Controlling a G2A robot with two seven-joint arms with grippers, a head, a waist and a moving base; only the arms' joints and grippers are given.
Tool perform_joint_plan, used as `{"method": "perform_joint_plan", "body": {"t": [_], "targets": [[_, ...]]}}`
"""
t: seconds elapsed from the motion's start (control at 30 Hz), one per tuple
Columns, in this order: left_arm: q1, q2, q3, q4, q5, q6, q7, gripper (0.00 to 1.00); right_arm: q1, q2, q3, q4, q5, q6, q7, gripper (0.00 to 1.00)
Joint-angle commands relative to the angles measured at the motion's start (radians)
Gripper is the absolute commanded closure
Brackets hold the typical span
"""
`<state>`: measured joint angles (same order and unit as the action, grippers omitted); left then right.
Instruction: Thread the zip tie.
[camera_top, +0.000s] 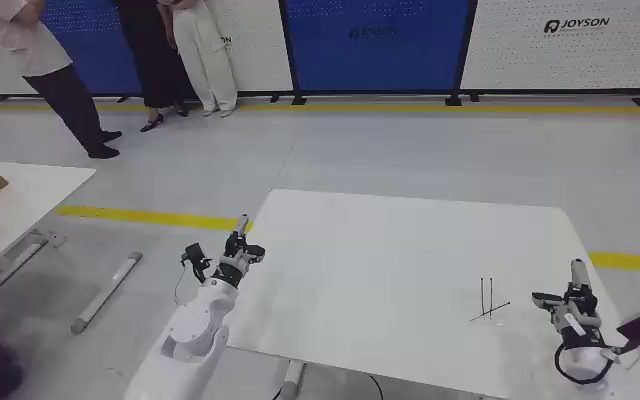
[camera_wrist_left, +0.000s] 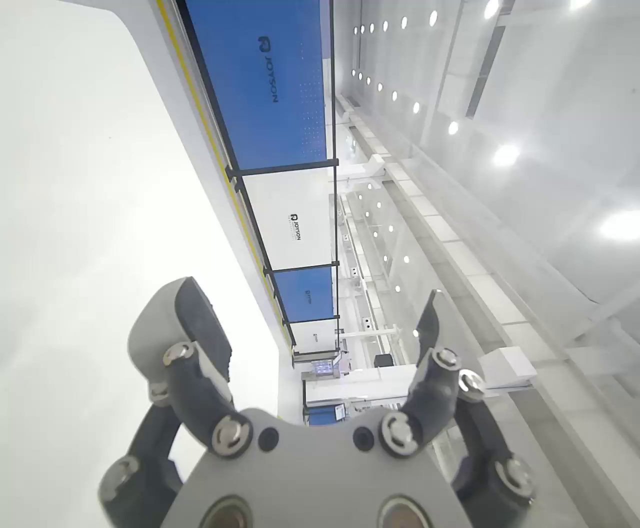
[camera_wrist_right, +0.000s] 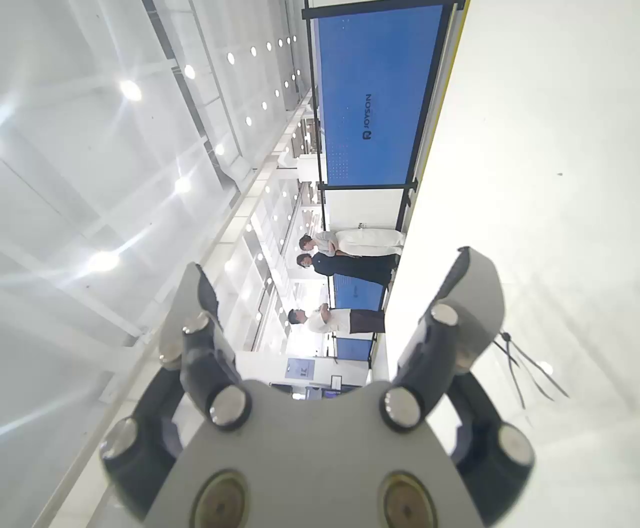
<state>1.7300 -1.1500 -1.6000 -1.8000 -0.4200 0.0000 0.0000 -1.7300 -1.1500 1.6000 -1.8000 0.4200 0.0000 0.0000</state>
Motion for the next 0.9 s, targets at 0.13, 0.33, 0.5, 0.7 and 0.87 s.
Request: {"method": "perform_joint_plan", "body": {"t": [0.13,0.33,0.5,0.7,0.87], "targets": [[0.000,0.000,0.000,0.000,0.000,0.000,0.000,0.00,0.000,0.000,0.000,0.000,0.000,0.000,0.000,0.00],[0.000,0.000,0.000,0.000,0.000,0.000,0.000,0.22,0.000,0.000,0.000,0.000,0.000,0.000,0.000,0.00],[0.000,0.000,0.000,0.000,0.000,0.000,0.000,0.22,0.000,0.000,0.000,0.000,0.000,0.000,0.000,0.00],[0.000,0.000,0.000,0.000,0.000,0.000,0.000,0.00,0.000,0.000,0.000,0.000,0.000,0.000,0.000,0.00],[0.000,0.000,0.000,0.000,0.000,0.000,0.000,0.00,0.000,0.000,0.000,0.000,0.000,0.000,0.000,0.22]]}}
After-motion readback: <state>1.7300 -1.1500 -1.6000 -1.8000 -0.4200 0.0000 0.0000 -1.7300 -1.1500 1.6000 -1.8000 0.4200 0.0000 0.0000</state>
